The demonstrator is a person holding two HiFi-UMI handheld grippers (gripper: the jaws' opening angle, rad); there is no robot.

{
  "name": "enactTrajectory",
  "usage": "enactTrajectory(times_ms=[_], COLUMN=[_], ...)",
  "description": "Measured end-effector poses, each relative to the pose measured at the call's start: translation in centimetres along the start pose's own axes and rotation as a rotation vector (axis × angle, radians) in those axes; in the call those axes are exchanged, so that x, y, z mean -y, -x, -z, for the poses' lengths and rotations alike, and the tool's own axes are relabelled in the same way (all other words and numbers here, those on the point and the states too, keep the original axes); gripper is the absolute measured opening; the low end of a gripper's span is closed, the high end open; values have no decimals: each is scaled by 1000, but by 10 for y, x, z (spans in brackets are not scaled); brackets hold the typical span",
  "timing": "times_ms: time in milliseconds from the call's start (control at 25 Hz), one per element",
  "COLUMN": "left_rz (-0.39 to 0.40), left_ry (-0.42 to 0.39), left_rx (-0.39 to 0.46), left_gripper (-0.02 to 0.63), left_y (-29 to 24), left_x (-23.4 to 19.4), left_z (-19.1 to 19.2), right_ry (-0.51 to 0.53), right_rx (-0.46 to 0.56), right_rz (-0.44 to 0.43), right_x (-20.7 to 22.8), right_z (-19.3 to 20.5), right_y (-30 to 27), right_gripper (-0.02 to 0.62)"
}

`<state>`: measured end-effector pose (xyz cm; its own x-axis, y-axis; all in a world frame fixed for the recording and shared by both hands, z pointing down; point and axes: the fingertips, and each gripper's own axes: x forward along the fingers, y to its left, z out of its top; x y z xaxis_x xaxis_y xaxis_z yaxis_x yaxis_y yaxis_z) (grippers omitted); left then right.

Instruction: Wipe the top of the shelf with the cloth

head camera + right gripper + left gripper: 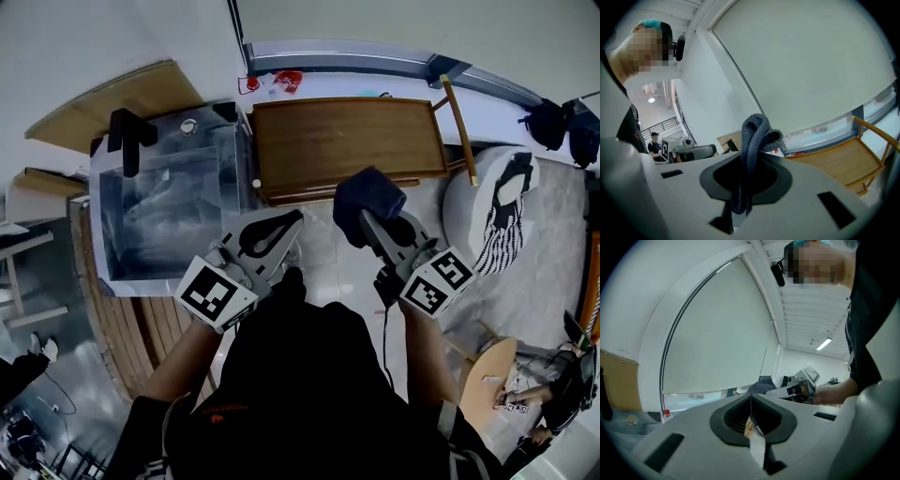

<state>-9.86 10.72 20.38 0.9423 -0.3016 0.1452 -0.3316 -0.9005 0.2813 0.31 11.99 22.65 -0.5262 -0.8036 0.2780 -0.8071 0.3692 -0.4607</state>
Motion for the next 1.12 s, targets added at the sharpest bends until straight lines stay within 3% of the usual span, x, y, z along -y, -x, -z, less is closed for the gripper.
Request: enactTrajectory(times_ms=[720,1120], left_rz=[-62,-206], left_ry=[-25,8], left_rx=[36,14], left_gripper=[25,25], left_y=[-11,-49], left_x=[-44,-75], left_z=[-16,-24], right_ry=[-15,64], right_rx=[-15,-97], right_rz=[-28,-113], right_x=[25,76], right_z=[-22,-46], right_y=[-34,-71], right_gripper=[48,48])
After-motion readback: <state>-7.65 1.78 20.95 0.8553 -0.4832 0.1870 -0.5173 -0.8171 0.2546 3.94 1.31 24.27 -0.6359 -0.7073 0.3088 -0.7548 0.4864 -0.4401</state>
